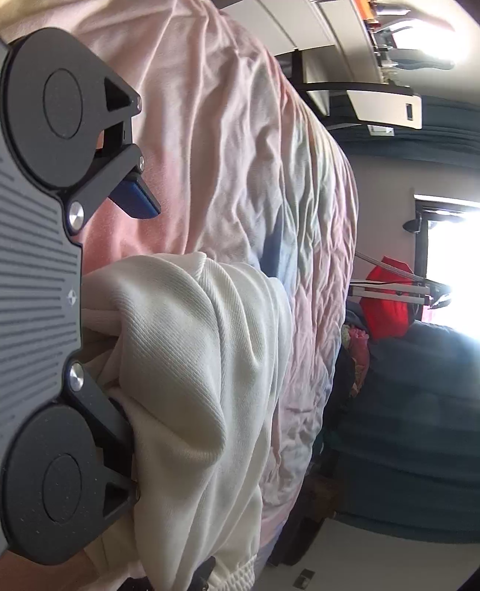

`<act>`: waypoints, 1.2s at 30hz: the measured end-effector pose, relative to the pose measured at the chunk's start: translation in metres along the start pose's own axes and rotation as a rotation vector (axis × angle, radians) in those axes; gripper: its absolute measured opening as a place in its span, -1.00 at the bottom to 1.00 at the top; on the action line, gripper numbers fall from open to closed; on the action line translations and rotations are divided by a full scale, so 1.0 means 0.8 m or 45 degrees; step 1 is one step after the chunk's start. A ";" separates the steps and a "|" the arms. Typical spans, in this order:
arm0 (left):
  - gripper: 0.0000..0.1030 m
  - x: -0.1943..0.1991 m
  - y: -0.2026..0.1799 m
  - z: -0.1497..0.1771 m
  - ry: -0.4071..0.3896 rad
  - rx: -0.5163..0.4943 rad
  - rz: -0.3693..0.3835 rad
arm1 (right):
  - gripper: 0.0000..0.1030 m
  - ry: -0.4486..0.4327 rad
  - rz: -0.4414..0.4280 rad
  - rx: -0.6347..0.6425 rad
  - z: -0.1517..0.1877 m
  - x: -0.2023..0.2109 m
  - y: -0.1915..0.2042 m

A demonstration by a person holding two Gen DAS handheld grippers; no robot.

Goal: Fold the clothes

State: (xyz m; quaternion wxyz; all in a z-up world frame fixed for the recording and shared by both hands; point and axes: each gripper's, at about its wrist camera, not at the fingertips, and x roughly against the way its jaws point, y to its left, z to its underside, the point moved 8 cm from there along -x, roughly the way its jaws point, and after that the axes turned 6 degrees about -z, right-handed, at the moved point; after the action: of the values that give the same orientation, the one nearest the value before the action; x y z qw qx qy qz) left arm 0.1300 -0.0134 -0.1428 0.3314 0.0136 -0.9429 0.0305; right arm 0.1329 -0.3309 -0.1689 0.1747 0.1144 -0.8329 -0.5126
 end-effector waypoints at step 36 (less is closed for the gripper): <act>0.86 -0.018 0.018 0.004 0.191 0.230 0.091 | 1.00 0.285 0.183 0.173 0.046 -0.030 -0.011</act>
State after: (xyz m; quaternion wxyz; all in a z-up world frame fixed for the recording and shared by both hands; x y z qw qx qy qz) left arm 0.1389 0.0009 -0.1549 0.3972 0.0073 -0.9087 0.1279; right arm 0.1402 -0.2958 -0.1962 0.2943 0.1225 -0.8471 -0.4252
